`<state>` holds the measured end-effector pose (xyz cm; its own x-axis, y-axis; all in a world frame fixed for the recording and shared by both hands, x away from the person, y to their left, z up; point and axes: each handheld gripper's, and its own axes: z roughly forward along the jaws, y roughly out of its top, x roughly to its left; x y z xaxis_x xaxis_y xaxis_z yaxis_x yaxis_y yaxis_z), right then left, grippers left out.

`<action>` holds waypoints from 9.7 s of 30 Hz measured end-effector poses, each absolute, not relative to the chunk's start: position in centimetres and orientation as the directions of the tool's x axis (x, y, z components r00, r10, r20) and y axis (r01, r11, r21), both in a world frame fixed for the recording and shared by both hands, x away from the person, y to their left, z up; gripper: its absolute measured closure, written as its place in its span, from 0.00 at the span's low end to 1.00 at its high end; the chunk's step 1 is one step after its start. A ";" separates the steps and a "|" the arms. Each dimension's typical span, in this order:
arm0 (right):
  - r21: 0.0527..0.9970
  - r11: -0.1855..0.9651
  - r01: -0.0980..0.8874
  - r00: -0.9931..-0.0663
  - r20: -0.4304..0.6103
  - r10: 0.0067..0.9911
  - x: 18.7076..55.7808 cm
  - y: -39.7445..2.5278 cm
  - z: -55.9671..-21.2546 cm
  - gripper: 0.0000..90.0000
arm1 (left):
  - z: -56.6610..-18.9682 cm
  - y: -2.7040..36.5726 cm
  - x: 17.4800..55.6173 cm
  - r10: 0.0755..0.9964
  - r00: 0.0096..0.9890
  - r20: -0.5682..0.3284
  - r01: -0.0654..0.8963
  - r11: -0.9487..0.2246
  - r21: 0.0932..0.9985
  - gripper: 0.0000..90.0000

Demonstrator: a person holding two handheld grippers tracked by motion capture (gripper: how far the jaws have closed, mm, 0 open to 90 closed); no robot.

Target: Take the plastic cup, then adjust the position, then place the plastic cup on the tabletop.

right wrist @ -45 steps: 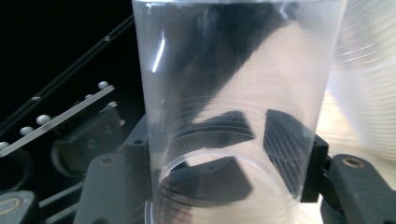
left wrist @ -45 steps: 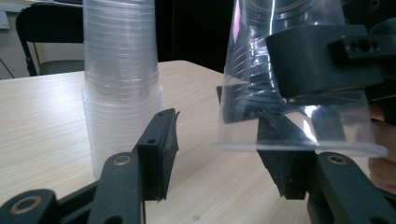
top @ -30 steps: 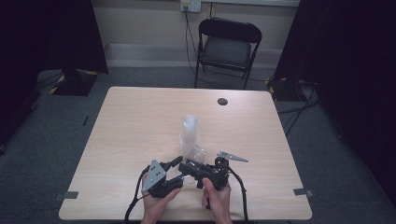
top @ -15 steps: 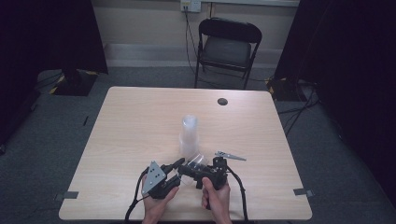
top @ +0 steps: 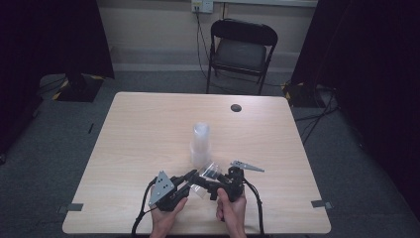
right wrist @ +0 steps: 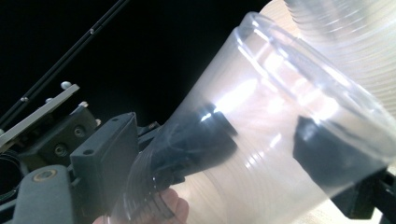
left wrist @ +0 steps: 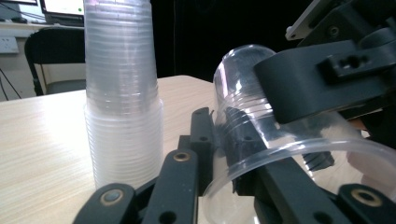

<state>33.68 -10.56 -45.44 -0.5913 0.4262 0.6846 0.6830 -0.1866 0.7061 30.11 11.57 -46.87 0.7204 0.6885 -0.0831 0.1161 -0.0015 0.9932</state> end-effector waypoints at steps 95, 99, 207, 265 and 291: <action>0.890 0.418 0.185 -0.875 -0.044 0.482 30.8 -9.7 -44.2 0.15 | -44.0 13.7 33.6 0.514 0.857 -0.023 0.319 -0.496 0.808 1.00; 0.883 0.441 0.163 -0.877 -0.075 0.475 30.8 -9.5 -44.2 0.15 | -44.1 13.8 33.6 0.517 0.855 -0.031 0.326 -0.490 0.809 1.00; 0.885 0.453 0.109 -0.823 -0.176 0.541 32.3 -8.0 -44.2 0.33 | -43.7 13.2 34.3 0.642 0.748 -0.169 0.391 -0.219 0.894 0.63; 0.935 0.166 0.314 -0.609 0.064 0.791 40.0 -15.6 -42.1 0.33 | -46.1 16.2 31.2 0.747 0.651 -0.138 0.414 -0.196 0.889 0.21; 0.934 0.131 0.332 -0.558 0.082 0.826 45.9 -15.4 -42.1 0.33 | -46.8 15.9 31.1 0.742 0.653 -0.152 0.428 -0.197 0.882 0.18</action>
<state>45.94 -15.42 -42.09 -0.5575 0.8261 0.0819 0.3320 0.1315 0.9341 31.09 15.90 -46.83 0.6531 0.7419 -0.1517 0.4282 -0.1966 0.8821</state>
